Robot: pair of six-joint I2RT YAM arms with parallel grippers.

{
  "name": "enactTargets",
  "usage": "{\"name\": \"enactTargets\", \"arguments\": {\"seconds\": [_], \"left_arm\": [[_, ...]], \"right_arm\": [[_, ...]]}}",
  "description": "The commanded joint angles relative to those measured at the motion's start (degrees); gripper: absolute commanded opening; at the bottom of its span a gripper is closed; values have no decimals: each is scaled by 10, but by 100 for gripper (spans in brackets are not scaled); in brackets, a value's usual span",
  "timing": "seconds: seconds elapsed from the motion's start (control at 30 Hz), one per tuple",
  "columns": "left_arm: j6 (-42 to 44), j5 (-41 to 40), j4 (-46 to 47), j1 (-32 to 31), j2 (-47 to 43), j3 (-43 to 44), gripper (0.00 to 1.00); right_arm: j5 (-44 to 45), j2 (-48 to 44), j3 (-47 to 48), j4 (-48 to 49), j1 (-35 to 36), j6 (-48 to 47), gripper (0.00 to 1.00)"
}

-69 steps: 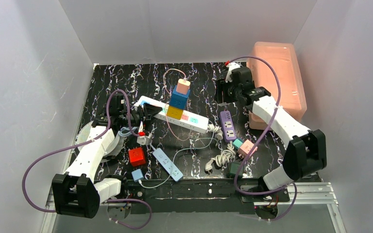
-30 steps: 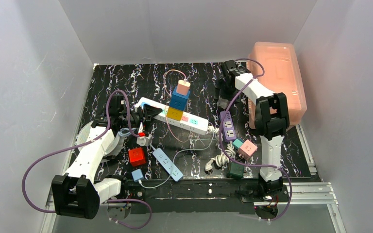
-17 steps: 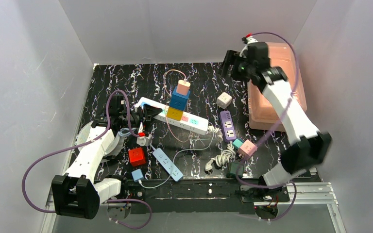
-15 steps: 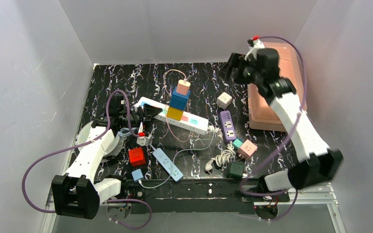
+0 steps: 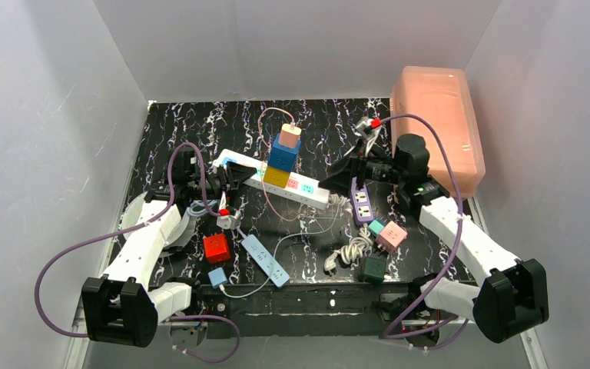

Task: Pull the plug off the socket
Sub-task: Place the plug at the center of the board, then remove the plug from the socket.

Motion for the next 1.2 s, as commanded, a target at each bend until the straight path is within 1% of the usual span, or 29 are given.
{"name": "enactTargets", "arguments": {"seconds": [0.0,0.13,0.2,0.27,0.4,0.7,0.93,1.07,1.17], "left_arm": [[192,101,43,4,-24,31,0],[185,98,44,4,-26,31,0],[184,97,44,4,-26,33,0],[184,97,46,4,-26,33,0],[183,96,44,4,-25,35,0],[177,93,53,4,-21,38,0],[173,92,59,4,-21,41,0],[168,90,62,4,-22,41,0],[163,88,68,4,-20,40,0]], "right_arm": [[-42,31,51,48,68,-90,89],[-28,70,56,113,86,-88,90],[-20,92,50,180,88,-77,90],[-22,114,55,222,89,-64,90],[-28,147,76,261,96,-47,90],[-24,190,107,272,135,-47,91],[3,213,113,278,153,-49,91],[24,224,106,309,164,-35,92],[56,233,100,324,177,-35,92]]}}
